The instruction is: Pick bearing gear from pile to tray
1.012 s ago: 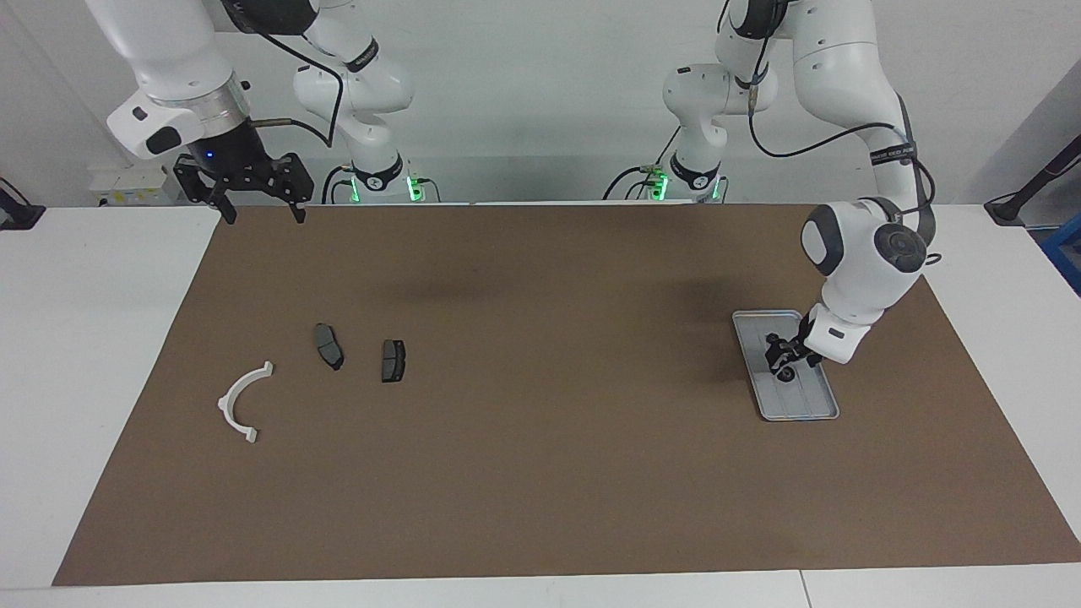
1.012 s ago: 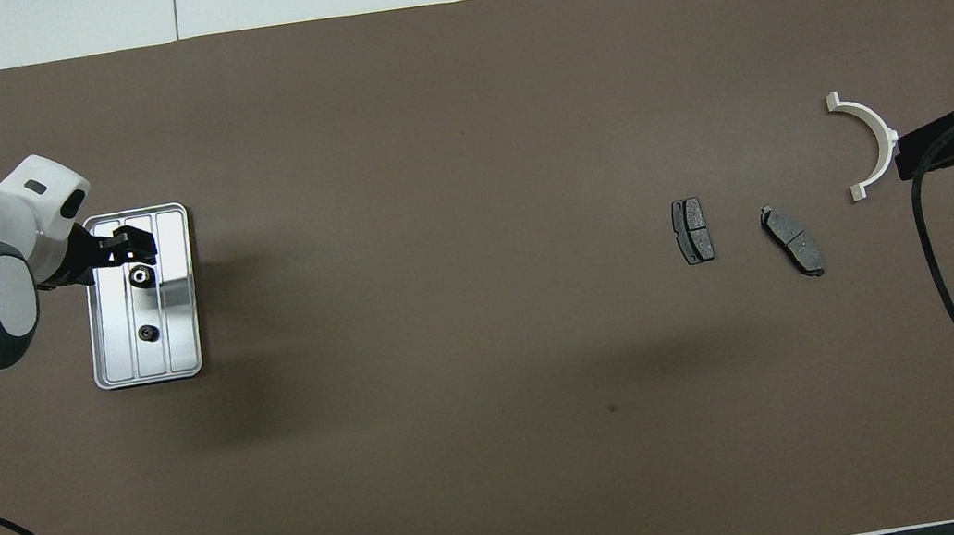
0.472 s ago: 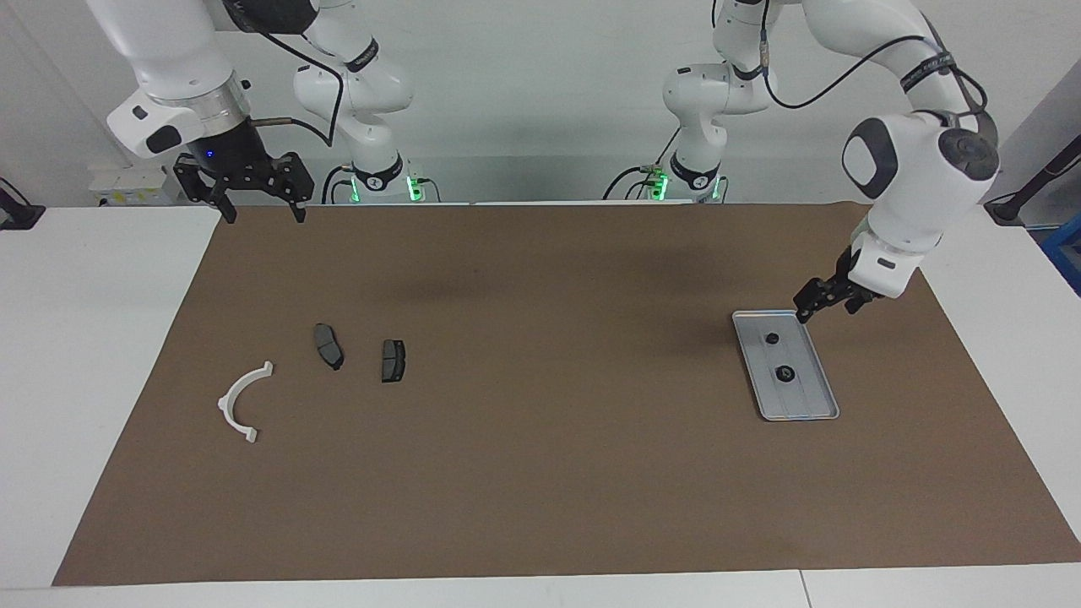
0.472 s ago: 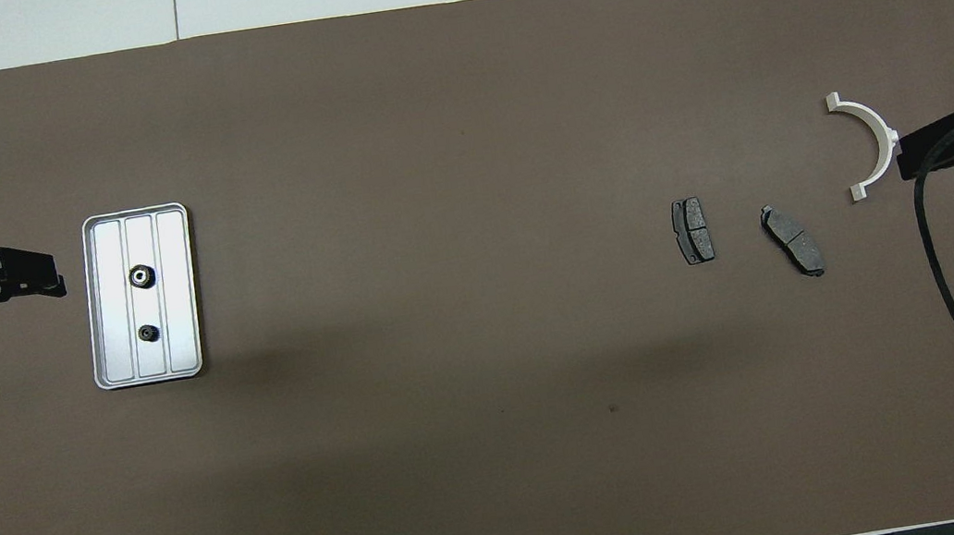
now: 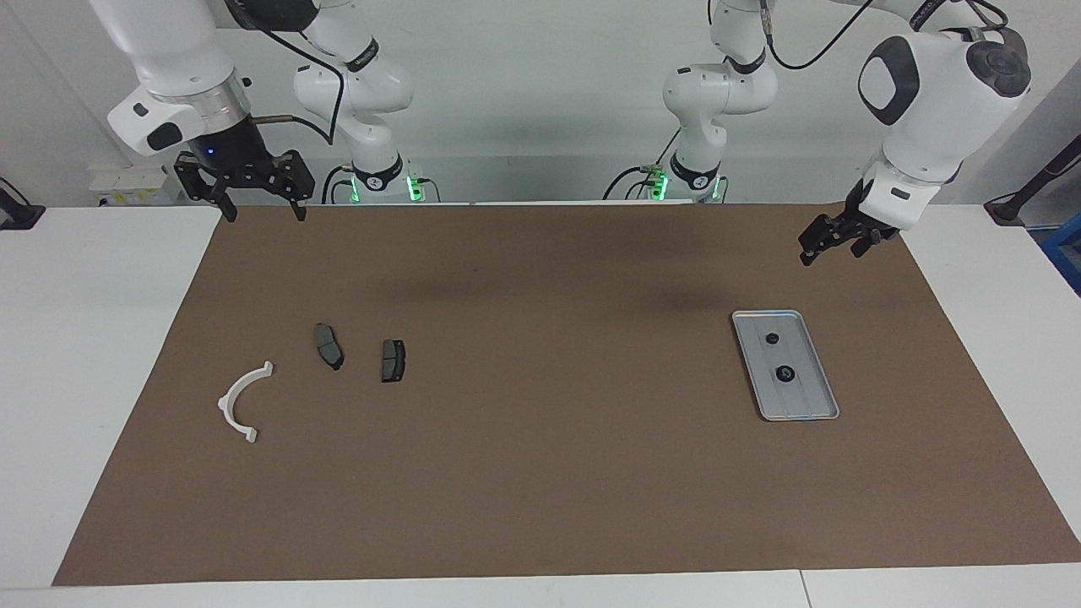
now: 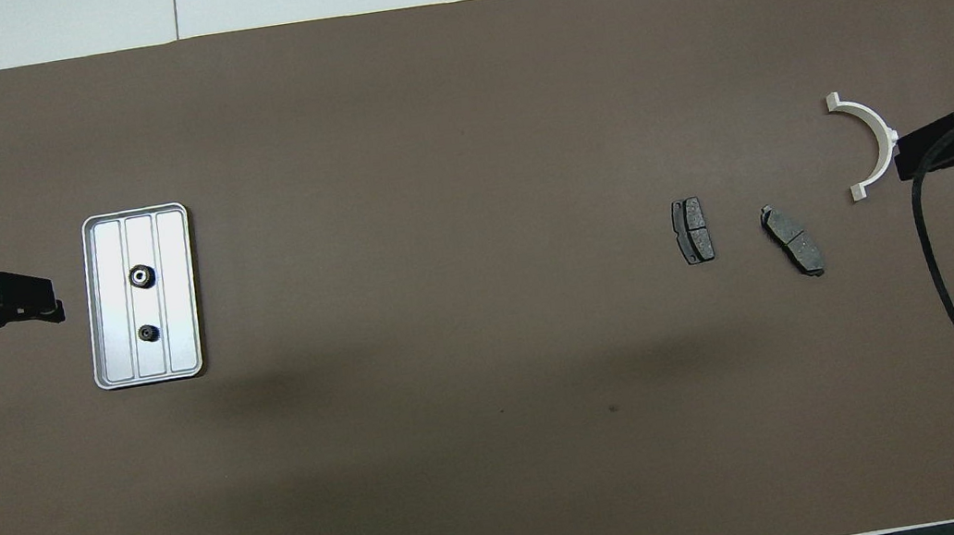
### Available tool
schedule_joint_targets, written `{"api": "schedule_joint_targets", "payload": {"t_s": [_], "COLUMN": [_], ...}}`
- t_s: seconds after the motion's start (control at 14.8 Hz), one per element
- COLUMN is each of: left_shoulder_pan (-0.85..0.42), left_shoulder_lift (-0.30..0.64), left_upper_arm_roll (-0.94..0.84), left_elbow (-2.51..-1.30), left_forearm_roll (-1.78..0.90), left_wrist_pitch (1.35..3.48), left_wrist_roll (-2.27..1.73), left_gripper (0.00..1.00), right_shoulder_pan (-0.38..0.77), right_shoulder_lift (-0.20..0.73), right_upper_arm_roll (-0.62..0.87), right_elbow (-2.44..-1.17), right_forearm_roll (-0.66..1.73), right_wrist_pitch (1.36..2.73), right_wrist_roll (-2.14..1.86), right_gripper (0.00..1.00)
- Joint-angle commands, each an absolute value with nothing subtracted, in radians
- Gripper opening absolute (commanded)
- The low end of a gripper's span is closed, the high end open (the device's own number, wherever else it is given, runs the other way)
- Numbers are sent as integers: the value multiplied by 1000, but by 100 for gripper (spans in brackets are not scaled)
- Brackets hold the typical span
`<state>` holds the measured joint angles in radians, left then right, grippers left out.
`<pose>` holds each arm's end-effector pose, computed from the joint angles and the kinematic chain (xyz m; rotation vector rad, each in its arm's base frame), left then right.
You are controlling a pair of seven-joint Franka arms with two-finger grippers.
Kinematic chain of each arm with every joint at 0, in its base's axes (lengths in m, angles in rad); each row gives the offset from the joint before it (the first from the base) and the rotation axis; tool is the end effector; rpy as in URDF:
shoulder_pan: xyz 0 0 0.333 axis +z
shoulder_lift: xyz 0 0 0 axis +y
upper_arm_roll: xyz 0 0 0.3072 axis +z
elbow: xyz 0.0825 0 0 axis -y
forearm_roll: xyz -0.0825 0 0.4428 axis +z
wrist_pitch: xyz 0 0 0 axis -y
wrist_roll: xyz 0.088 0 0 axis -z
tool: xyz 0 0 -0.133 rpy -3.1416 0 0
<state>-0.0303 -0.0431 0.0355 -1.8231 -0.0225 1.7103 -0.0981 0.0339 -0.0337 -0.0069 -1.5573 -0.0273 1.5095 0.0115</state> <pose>0.5980 0.0006 0.4934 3.1147 0.1670 -0.1104 0.5965 0.0123 0.6119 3.1141 0.0218 -0.0211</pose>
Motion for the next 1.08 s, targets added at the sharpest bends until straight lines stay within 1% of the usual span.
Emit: {"api": "schedule_joint_targets", "payload": {"t_s": [0.0, 0.2, 0.54, 0.74, 1.01], "left_shoulder_pan": [9, 20, 25, 34, 35], "left_shoulder_lift": [-71, -66, -55, -58, -57], "left_upper_arm_roll": [-1, -17, -17, -18, -17], "left_elbow": [-1847, -1845, -1793, -1784, -1721], "left_forearm_roll": [-34, -35, -37, -37, -37], "left_wrist_pitch": [1732, 1743, 1674, 1641, 1569], "left_wrist_roll": [-81, -80, -77, -71, -71], "left_gripper": [100, 100, 100, 100, 100], "right_shoulder_pan": [34, 34, 34, 32, 34], "right_shoulder_lift": [-51, -54, -57, -57, -61], "right_upper_arm_roll": [-3, -3, -3, -3, -3], "right_elbow": [-1571, -1571, -1568, -1566, -1566], "right_forearm_roll": [-28, -28, -25, -23, -23], "right_wrist_pitch": [1519, 1517, 1520, 1516, 1514], "right_wrist_roll": [-2, -2, -2, -2, -2], "right_gripper": [100, 100, 100, 100, 100]}}
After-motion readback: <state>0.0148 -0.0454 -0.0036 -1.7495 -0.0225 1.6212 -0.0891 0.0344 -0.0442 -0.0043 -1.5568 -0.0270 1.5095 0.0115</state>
